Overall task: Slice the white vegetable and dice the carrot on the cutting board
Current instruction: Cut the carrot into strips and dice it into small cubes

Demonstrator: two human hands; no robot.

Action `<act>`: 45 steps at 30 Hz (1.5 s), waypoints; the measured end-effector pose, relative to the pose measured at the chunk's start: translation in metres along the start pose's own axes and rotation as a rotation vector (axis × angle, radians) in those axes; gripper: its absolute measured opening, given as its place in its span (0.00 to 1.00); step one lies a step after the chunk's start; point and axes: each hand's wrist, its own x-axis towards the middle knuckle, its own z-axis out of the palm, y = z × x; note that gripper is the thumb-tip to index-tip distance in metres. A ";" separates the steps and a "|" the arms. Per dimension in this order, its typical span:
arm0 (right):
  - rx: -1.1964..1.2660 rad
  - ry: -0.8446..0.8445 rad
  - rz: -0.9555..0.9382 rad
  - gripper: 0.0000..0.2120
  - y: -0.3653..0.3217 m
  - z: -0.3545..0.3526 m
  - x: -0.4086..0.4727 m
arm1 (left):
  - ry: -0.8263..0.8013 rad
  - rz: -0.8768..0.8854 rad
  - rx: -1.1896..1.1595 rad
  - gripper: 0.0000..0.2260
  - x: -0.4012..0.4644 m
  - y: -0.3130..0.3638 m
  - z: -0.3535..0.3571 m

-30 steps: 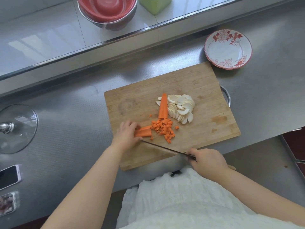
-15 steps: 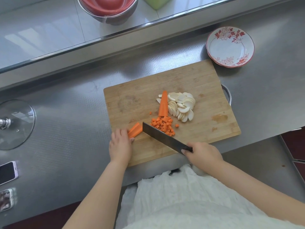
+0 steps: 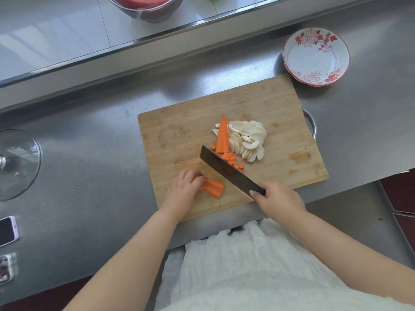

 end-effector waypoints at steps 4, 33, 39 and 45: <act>-0.089 0.029 -0.103 0.12 -0.009 0.009 -0.003 | 0.108 0.034 -0.002 0.11 -0.002 0.008 0.007; -0.324 0.463 -0.328 0.19 -0.005 0.031 -0.019 | 0.551 -0.638 -0.642 0.13 0.030 0.005 -0.066; -0.335 0.474 -0.310 0.23 -0.002 0.026 -0.023 | -0.468 -0.184 0.008 0.22 0.089 0.016 -0.097; -0.329 0.464 -0.304 0.22 0.003 0.023 -0.024 | -0.713 -0.165 0.112 0.23 0.110 0.032 -0.085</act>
